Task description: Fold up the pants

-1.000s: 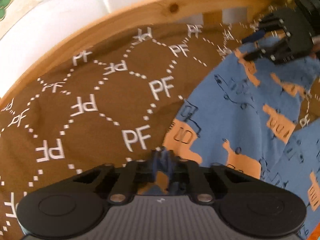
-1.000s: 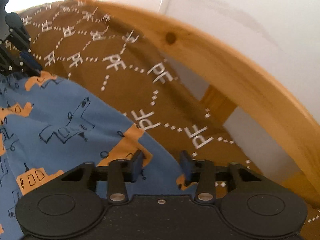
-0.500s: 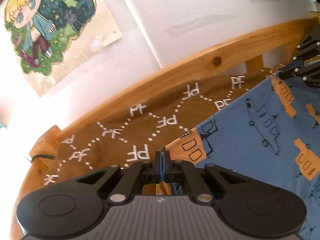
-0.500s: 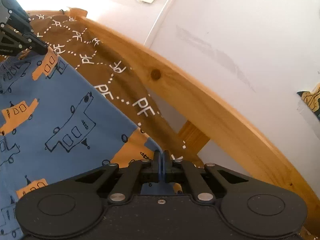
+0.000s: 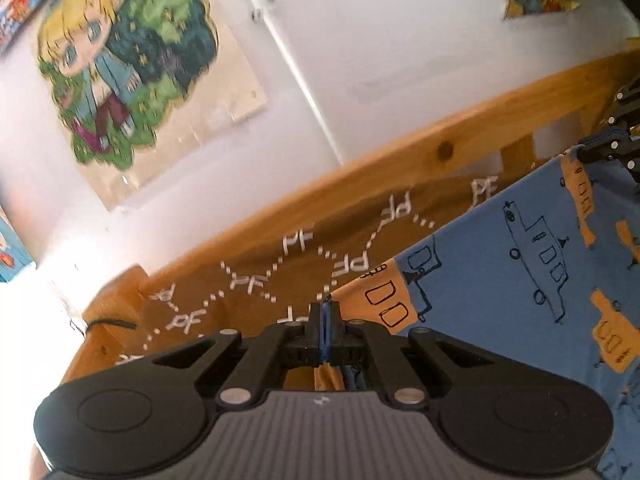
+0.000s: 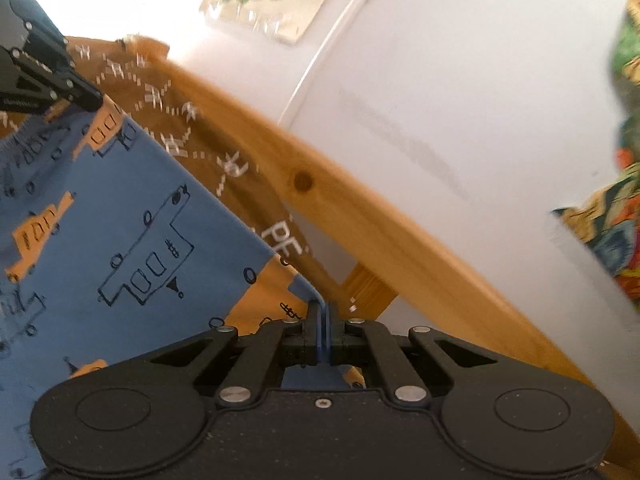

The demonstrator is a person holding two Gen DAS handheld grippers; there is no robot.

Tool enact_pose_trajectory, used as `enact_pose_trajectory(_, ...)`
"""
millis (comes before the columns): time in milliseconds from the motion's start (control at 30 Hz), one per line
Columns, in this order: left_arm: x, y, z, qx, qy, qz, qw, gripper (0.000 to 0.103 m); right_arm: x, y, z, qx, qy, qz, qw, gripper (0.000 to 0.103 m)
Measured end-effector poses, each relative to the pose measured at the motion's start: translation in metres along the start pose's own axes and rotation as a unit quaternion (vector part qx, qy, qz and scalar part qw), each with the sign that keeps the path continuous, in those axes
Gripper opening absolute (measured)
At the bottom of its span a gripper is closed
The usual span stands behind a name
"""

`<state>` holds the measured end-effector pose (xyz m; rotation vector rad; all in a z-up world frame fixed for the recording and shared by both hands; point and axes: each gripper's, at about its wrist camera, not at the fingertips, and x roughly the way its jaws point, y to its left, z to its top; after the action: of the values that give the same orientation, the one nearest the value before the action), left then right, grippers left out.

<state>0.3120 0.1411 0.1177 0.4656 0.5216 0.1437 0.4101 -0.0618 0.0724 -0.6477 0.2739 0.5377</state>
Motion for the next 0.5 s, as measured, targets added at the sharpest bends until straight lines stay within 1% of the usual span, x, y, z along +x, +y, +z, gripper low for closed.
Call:
enact_pose_trajectory(100, -0.023, 0.001, -0.004, 0.012, -0.03, -0.006, 0.9995, 0.0, -0.033, 0.004, -0.004, -0.005, -0.027, -0.008, 1.0, 0.0)
enact_pose_trajectory(200, -0.051, 0.002, -0.014, 0.026, -0.064, -0.008, 0.9975, 0.0, -0.076, 0.016, -0.019, -0.01, -0.056, -0.016, 0.998, 0.0)
enact_pose_trajectory(267, -0.075, 0.002, -0.025, 0.038, -0.094, -0.021, 0.9947, 0.0, -0.104, 0.025, -0.031, -0.005, -0.068, -0.011, 0.998, 0.0)
enact_pose_trajectory(400, -0.114, -0.008, -0.056, 0.088, -0.134, -0.048, 0.9859, 0.0, -0.152, 0.051, -0.059, -0.023, -0.077, 0.0, 0.997, 0.0)
enact_pose_trajectory(500, -0.133, -0.024, -0.083, 0.143, -0.14, -0.054, 0.9782, 0.0, -0.184, 0.072, -0.077, -0.041, -0.069, 0.009, 0.997, 0.0)
